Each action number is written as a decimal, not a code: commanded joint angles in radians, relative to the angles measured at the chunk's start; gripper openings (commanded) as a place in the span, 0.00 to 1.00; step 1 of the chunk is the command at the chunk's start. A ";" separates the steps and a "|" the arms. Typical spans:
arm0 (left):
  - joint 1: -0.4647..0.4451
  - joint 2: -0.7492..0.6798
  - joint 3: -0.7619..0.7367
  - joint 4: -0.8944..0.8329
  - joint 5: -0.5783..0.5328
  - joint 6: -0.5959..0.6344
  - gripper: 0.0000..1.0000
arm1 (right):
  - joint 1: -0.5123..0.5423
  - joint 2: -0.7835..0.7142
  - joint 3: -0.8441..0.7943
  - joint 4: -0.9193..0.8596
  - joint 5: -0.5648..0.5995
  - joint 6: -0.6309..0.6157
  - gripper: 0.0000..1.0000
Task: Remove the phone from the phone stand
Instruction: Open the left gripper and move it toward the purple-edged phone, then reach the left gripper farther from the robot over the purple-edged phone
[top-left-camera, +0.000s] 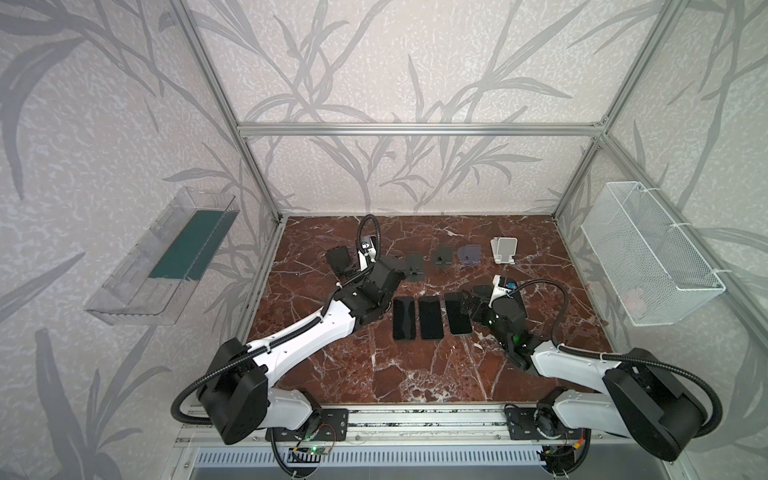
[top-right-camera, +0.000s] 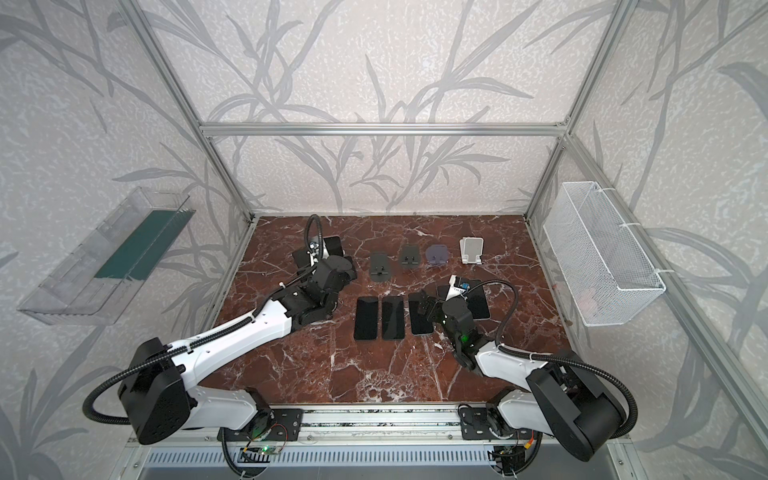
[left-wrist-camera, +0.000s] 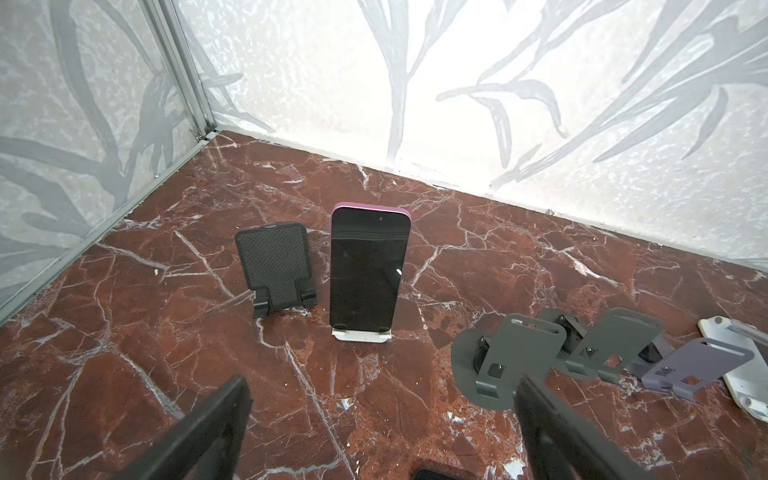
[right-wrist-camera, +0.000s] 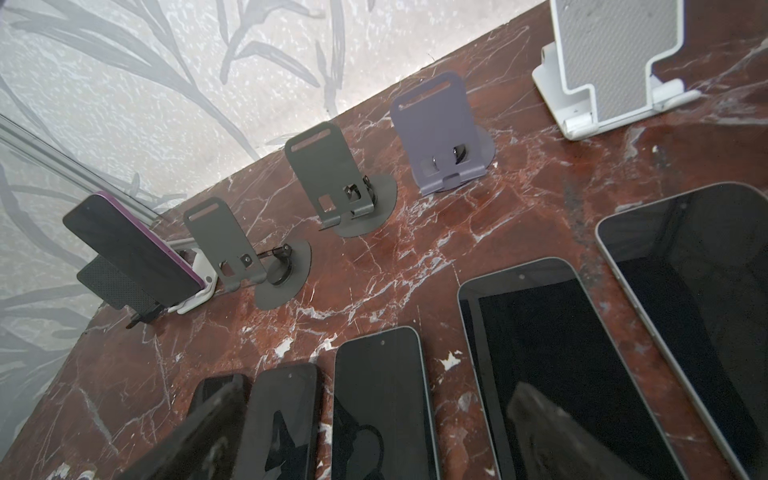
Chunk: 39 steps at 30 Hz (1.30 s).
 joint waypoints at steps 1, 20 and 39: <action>0.001 0.031 0.021 0.086 -0.062 -0.036 0.99 | -0.002 -0.013 -0.009 0.006 0.022 0.010 0.99; 0.001 0.001 -0.069 0.017 -0.071 -0.135 0.99 | -0.003 0.022 -0.002 0.002 -0.016 0.058 0.99; 0.013 0.043 -0.062 -0.093 0.106 -0.118 0.99 | -0.002 0.049 0.013 -0.001 -0.030 0.056 0.99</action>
